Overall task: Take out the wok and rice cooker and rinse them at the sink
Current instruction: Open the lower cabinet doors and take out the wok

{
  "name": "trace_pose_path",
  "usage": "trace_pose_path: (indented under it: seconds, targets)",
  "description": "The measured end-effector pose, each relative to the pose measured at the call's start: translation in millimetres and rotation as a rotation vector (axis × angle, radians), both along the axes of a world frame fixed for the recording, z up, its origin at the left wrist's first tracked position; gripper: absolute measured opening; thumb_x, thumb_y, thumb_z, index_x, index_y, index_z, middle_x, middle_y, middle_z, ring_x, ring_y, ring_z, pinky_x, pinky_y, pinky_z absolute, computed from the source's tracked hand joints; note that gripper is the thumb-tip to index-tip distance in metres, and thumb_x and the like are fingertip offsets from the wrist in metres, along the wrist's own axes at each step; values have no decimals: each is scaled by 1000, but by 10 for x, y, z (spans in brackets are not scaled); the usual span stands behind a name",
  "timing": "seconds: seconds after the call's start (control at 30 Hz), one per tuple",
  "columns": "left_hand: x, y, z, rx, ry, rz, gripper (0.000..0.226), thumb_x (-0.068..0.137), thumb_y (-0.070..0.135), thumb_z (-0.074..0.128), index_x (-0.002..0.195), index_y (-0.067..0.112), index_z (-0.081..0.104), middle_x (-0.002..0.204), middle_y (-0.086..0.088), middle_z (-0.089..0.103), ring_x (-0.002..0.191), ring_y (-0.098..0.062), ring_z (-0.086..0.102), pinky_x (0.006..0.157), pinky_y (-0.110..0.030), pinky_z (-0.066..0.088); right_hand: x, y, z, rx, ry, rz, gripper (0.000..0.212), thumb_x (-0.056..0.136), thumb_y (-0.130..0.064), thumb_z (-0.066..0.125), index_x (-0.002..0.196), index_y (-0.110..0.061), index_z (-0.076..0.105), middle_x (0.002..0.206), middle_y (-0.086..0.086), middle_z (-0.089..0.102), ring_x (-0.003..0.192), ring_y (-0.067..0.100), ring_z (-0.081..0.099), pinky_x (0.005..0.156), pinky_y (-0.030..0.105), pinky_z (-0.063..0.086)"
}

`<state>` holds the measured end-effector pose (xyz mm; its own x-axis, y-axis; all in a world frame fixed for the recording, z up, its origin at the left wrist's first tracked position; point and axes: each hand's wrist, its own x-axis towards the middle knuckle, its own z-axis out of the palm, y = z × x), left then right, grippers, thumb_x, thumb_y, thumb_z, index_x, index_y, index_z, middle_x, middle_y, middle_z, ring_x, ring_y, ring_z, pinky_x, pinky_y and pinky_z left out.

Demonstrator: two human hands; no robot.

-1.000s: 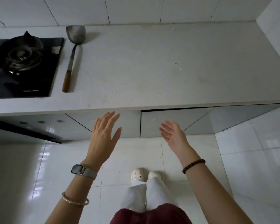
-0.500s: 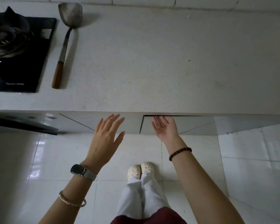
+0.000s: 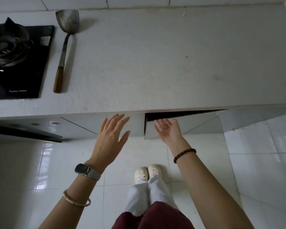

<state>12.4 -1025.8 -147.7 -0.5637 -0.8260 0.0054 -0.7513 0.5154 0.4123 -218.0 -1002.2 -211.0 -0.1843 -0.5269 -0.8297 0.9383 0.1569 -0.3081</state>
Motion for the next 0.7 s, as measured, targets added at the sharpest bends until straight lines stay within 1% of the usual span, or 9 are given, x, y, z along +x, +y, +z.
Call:
trace_pose_path:
  seconds: [0.07, 0.13, 0.2, 0.3, 0.43, 0.5, 0.57, 0.63, 0.7]
  targets:
    - [-20, 115, -2, 8, -8, -16, 51, 98, 45, 36, 144, 22, 41, 148, 0, 43, 143, -16, 30, 120, -42, 17, -7, 182, 18, -8, -16, 12, 42, 101, -40, 36, 111, -4, 56, 133, 15, 54, 115, 29, 56, 108, 42, 39]
    - [-53, 257, -11, 14, -12, -36, 51, 98, 44, 36, 143, 22, 41, 148, 1, 43, 143, -16, 30, 120, -41, 17, -3, 385, 36, -17, -38, 21, 49, 102, -41, 34, 128, -3, 50, 138, 15, 49, 124, 29, 51, 111, 41, 35]
    - [-101, 417, -35, 19, -15, -56, 50, 98, 44, 36, 142, 22, 42, 147, 0, 44, 142, -17, 31, 120, -42, 18, -1, 606, 38, -17, -49, 37, 54, 102, -42, 31, 137, -3, 44, 141, 15, 47, 131, 29, 46, 112, 40, 33]
    - [-206, 693, -87, 33, -27, -82, 47, 99, 42, 39, 142, 22, 43, 146, 0, 45, 142, -18, 32, 120, -42, 19, -57, 944, 20, 4, -53, 49, 55, 102, -41, 29, 136, 0, 44, 140, 16, 48, 131, 29, 46, 113, 38, 31]
    - [-414, 1136, -132, 52, -40, -98, 49, 98, 45, 35, 141, 23, 43, 145, 1, 46, 141, -17, 34, 120, -39, 17, -206, 1423, -11, 2, -17, 112, 56, 102, -42, 30, 134, 1, 47, 125, 16, 58, 118, 30, 54, 111, 39, 35]
    - [-542, 1361, -148, 56, -43, -90, 49, 98, 45, 34, 141, 23, 43, 145, 2, 46, 141, -17, 33, 120, -39, 17, -317, 1671, -36, -7, 1, 154, 56, 102, -43, 33, 132, 1, 49, 124, 16, 59, 118, 30, 55, 110, 40, 37]
    - [-676, 1613, -158, 58, -48, -81, 51, 98, 46, 32, 141, 22, 44, 145, 2, 46, 141, -17, 34, 120, -39, 18, -461, 1924, -46, -6, 18, 207, 55, 101, -44, 34, 129, 0, 51, 121, 16, 60, 116, 30, 56, 105, 40, 42]
    - [-818, 1865, -168, 59, -52, -82, 51, 98, 46, 32, 141, 21, 45, 145, 1, 47, 140, -18, 34, 119, -39, 18, -637, 2172, -42, 10, 41, 251, 54, 101, -45, 35, 124, 0, 54, 110, 15, 63, 106, 30, 59, 96, 39, 47]
    - [-963, 2127, -176, 55, -59, -82, 51, 98, 45, 33, 140, 21, 45, 144, 0, 47, 139, -19, 35, 119, -40, 19, -846, 2425, -21, 37, 77, 310, 53, 100, -45, 37, 119, 0, 57, 101, 14, 63, 97, 29, 61, 94, 39, 49]
